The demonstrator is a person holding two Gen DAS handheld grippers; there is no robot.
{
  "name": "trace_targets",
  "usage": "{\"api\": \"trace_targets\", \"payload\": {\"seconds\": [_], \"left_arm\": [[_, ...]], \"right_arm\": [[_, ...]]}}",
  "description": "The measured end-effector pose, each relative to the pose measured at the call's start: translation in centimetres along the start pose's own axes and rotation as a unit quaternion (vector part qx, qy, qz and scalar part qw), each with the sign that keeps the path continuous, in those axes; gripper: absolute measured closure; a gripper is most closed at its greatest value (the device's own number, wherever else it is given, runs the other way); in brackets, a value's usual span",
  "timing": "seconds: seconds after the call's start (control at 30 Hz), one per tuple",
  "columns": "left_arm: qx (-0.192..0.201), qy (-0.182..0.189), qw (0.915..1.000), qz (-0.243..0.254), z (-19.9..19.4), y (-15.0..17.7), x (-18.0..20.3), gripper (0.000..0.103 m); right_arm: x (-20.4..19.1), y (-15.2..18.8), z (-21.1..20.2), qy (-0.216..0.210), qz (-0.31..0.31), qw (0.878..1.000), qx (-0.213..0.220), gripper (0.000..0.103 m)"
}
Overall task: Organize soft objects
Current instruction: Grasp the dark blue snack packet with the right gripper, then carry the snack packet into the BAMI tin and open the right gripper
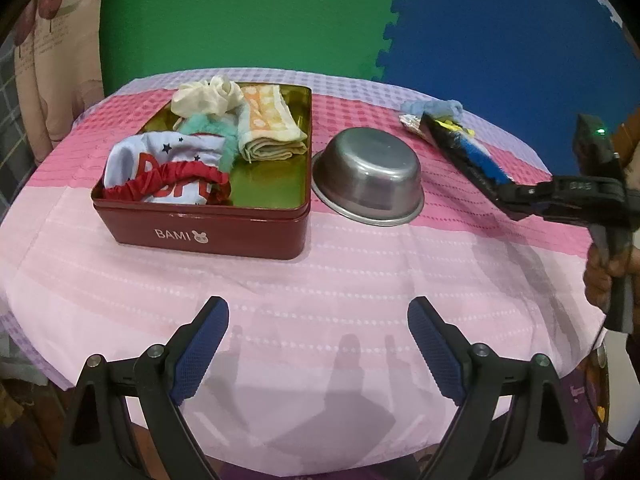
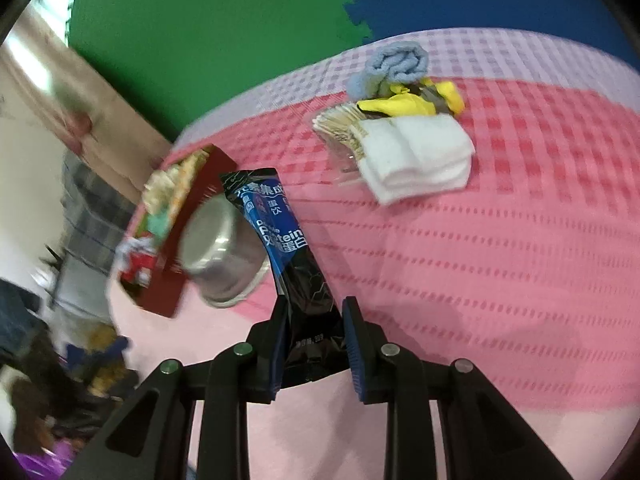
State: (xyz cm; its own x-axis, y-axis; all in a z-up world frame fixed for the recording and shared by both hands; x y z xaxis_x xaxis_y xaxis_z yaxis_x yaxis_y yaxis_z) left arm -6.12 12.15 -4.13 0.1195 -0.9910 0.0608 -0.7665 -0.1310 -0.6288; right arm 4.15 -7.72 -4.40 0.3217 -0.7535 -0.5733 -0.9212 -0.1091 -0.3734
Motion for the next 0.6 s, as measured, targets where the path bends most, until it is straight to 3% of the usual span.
{"api": "trace_targets", "payload": {"seconds": [0.17, 0.27, 0.47, 0.6], "left_arm": [[0.014, -0.014, 0.9998, 0.008, -1.1, -0.4, 0.0, 0.014], [0.017, -0.025, 0.9995, 0.009, -1.8, -0.6, -0.2, 0.014], [0.019, -0.083, 0.9962, 0.018, -3.1, -0.3, -2.0, 0.014], [0.006, -0.106, 0.9943, 0.011, -3.1, 0.5, -3.7, 0.013]], "right_arm": [[-2.2, 0.8, -1.8, -0.046, 0.022, 0.999, 0.006, 0.077], [-5.5, 0.5, -0.6, -0.070, 0.023, 0.997, -0.004, 0.077], [-11.3, -0.2, 3.1, -0.103, 0.039, 0.993, -0.033, 0.077], [-15.0, -0.7, 6.1, -0.097, 0.039, 0.993, -0.047, 0.077]]}}
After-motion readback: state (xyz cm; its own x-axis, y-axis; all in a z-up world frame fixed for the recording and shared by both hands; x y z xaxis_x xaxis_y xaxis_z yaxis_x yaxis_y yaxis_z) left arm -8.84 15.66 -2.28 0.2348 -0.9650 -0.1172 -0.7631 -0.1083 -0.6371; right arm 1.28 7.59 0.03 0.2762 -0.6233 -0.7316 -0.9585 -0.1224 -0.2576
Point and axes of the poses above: each gripper's, at about its wrist camera, not at the fingertips, and z roughly the way its jaws point, x to its right, y to its underside, the point moved 6 cm from there along z, roughly the way its jaws point, and after that the axes turned 9 degrees about z, right-handed, at the moved point
